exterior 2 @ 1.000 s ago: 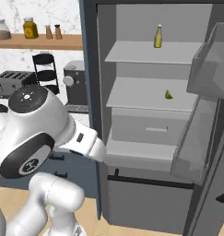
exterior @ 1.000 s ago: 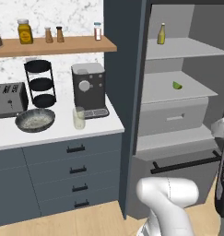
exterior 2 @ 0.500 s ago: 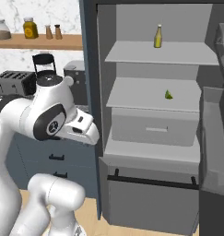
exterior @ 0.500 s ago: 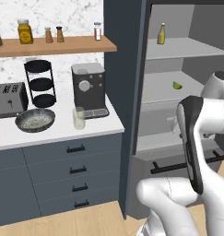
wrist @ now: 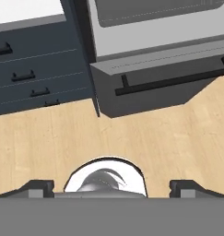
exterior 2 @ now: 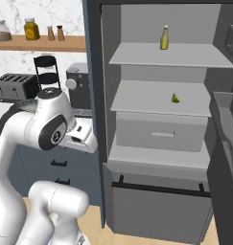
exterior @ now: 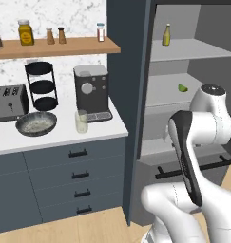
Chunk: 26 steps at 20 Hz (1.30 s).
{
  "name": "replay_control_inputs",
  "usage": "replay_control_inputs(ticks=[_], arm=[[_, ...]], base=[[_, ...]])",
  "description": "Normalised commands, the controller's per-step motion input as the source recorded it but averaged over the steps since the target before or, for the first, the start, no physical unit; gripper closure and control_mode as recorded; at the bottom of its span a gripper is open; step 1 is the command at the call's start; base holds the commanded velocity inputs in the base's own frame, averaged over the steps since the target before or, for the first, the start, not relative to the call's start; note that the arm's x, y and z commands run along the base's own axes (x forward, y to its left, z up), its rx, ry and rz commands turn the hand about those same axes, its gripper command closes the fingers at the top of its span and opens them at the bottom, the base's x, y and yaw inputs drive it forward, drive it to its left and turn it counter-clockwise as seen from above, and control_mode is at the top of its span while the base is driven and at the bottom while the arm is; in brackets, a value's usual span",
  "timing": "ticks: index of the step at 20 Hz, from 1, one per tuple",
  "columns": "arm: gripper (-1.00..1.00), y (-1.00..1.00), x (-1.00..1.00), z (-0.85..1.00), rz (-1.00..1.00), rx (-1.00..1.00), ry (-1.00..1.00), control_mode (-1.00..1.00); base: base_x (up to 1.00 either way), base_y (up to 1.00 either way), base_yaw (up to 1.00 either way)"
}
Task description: Grab a lemon wedge from the fridge and one ice cube from the ice bowl, and put them in the glass of lemonade.
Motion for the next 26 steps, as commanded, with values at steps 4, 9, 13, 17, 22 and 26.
replay_control_inputs(ticks=[4,9,13,17,22,26], arm=[[-1.00,0.00,-0.21,0.00,0.00,0.00,-0.18,-1.00],[-1.00,0.00,-0.06,0.00,0.01,0.00,-0.10,-1.00],[-1.00,0.01,-0.03,0.00,0.01,0.00,-0.07,-1.00],[-1.00,0.01,0.00,-0.07,0.00,0.00,-0.01,1.00],[-1.00,0.00,0.00,0.00,0.00,0.00,0.00,1.00],[-1.00,0.00,0.00,0.00,0.00,0.00,0.00,1.00]], base=[[0.00,0.00,0.00],[0.00,0.00,0.00],[0.00,0.00,0.00],[-0.02,0.00,-0.01],[-0.18,-0.25,-0.10],[-0.10,-0.54,-0.02]])
